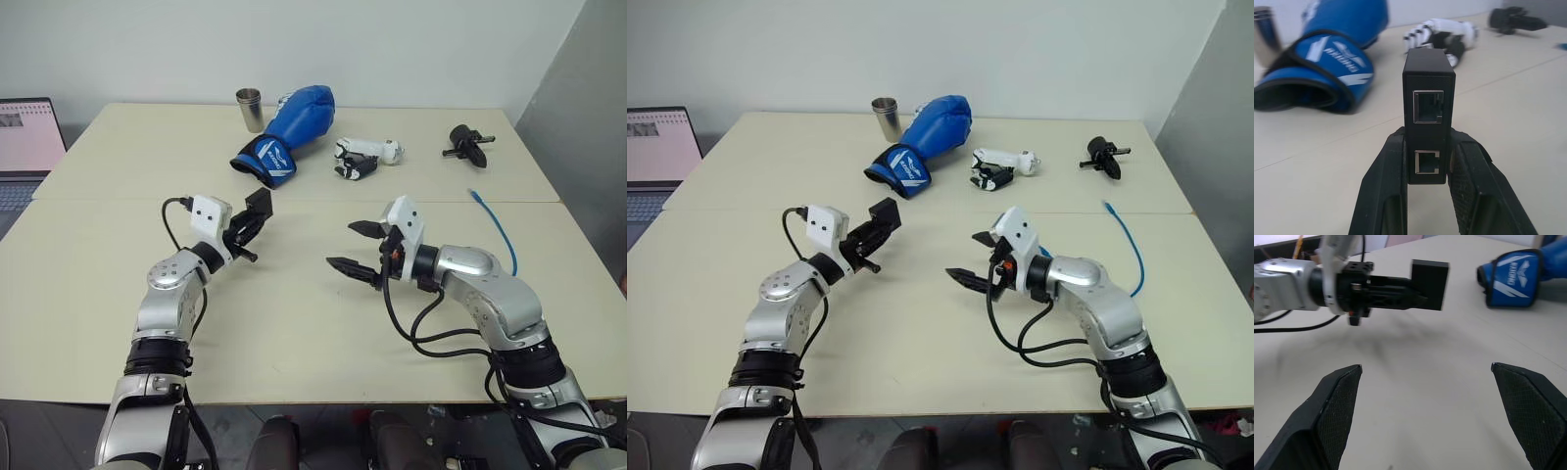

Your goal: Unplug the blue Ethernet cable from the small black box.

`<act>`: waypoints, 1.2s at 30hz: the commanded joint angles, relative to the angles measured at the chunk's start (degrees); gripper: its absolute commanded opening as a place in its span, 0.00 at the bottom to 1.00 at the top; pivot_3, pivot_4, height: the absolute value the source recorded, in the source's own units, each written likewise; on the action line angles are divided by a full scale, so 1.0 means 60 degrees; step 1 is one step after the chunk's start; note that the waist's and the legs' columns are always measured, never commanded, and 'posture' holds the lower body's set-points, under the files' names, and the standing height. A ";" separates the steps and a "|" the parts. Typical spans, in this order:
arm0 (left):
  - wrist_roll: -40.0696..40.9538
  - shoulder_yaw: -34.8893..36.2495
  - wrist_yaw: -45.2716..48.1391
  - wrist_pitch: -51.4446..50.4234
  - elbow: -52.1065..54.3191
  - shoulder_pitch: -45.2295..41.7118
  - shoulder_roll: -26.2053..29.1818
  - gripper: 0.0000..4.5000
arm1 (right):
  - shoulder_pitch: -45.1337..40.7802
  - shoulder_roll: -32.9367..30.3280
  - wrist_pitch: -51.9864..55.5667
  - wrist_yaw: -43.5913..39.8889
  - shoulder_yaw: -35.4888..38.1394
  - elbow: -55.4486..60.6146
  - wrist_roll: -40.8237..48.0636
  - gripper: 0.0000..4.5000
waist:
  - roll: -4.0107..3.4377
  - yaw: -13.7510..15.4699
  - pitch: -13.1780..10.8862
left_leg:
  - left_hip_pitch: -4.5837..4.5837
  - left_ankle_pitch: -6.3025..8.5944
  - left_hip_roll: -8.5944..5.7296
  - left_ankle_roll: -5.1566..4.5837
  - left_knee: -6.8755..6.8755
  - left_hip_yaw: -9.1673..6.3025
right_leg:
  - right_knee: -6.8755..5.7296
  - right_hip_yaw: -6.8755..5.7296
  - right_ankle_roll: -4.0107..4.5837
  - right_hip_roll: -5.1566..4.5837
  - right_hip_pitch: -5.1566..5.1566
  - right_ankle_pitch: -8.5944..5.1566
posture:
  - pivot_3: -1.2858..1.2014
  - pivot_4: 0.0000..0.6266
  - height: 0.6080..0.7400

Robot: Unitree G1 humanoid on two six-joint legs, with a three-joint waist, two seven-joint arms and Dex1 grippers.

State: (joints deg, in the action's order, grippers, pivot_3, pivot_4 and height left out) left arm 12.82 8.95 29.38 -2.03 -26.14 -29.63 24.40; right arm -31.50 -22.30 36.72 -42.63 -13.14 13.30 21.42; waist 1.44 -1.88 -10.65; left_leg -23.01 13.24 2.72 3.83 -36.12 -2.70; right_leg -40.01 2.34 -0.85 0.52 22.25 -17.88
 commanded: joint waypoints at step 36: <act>0.0402 0.0974 -0.0338 -0.1318 0.3715 0.3577 0.1030 0.90 | 0.0271 -0.0495 -0.0640 -0.0616 -0.0164 0.0284 -0.0972 1.00 | 0.0006 -0.0019 0.0004 | 0.0010 0.0000 0.0003 0.0003 0.0008 0.0002 | 0.0000 0.0010 0.0002 -0.0014 -0.0007 0.0000 | 0.52 0.24 1.00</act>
State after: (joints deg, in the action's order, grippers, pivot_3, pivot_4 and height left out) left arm 13.11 13.94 23.59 -7.28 -11.08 -9.65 27.76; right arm -30.86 -24.10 33.26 -46.10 -16.75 11.62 14.69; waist 1.48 -1.99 -10.62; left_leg -22.99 13.24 2.75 3.85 -36.06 -2.73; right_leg -40.00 2.40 -0.84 0.43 22.22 -17.88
